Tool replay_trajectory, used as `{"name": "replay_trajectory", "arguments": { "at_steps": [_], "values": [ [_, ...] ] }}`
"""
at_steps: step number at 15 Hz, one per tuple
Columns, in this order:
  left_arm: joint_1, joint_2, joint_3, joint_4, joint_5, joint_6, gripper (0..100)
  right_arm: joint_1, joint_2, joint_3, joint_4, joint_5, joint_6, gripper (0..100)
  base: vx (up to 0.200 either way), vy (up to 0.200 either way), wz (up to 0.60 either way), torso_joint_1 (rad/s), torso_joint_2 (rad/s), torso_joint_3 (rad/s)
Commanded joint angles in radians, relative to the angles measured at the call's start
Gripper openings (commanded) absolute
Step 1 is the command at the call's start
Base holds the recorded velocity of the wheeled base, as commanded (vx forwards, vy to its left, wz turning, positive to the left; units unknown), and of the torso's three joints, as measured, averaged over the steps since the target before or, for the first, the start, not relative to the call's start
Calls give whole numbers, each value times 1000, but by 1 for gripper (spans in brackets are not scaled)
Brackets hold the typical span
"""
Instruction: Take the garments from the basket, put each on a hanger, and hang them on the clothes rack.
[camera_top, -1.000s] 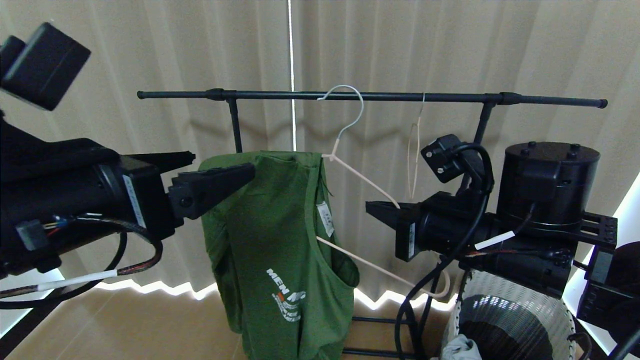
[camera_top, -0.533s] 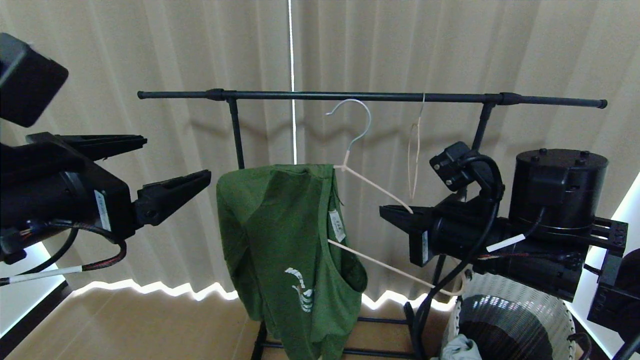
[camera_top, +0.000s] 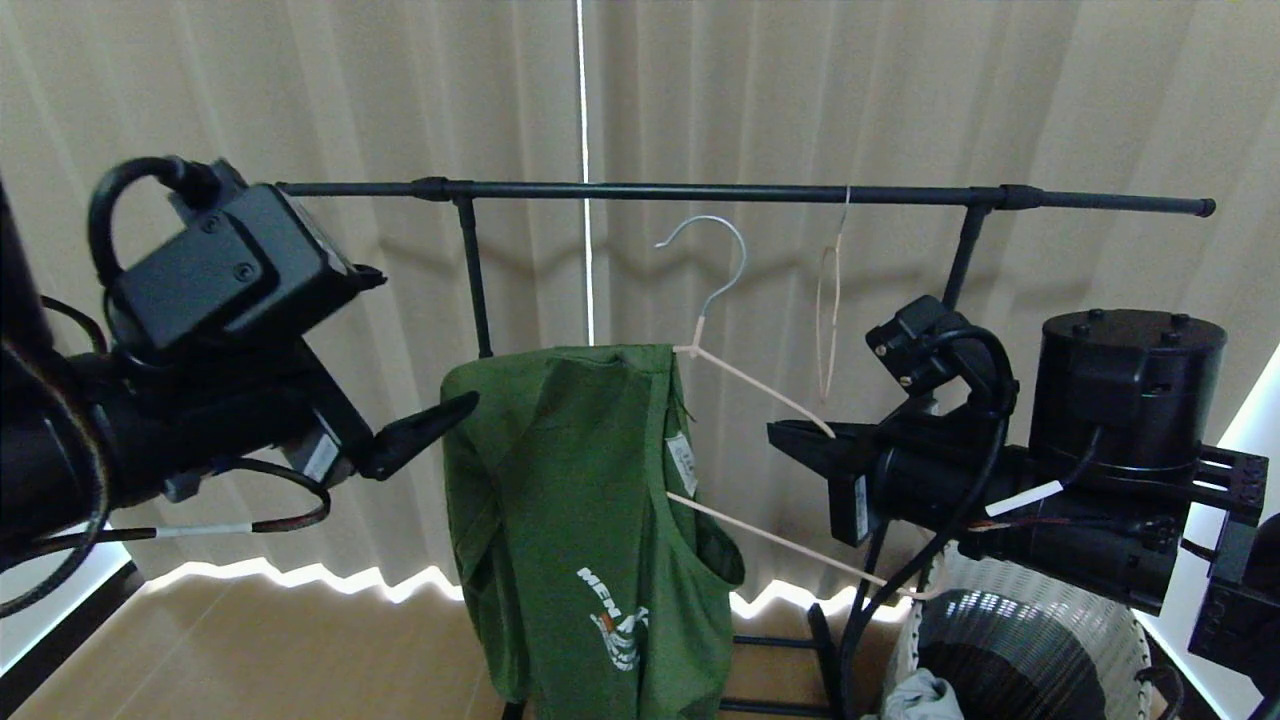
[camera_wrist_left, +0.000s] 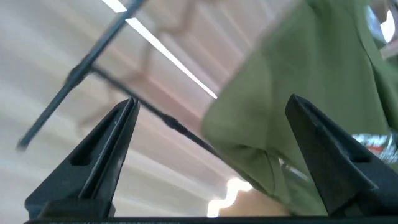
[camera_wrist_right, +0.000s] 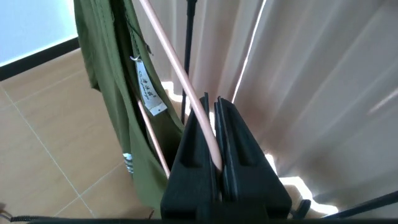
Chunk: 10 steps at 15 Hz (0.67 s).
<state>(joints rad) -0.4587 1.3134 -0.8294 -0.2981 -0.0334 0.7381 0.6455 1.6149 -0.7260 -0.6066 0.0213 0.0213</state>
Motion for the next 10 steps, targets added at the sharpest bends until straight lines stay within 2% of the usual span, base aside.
{"name": "replay_trajectory", "arguments": {
  "at_steps": [1,2,7,10],
  "values": [
    [-6,78,-7,-6,-5,57,100,8,5,-1,-1,2,0,0,0,0,0,0,0,0],
    [-17,119,-28,-7,-6,110,100,25,3,-4,-2,2,-1,0,0,0,0,0,0,0],
    [-41,175,-65,-13,-3,112,100,109,0,-7,-9,2,-3,0,0,0,0,0,0,0],
    [-40,181,-36,-79,-5,110,100,129,-1,-9,-9,2,-1,0,0,0,0,0,0,0]
  ]
}}
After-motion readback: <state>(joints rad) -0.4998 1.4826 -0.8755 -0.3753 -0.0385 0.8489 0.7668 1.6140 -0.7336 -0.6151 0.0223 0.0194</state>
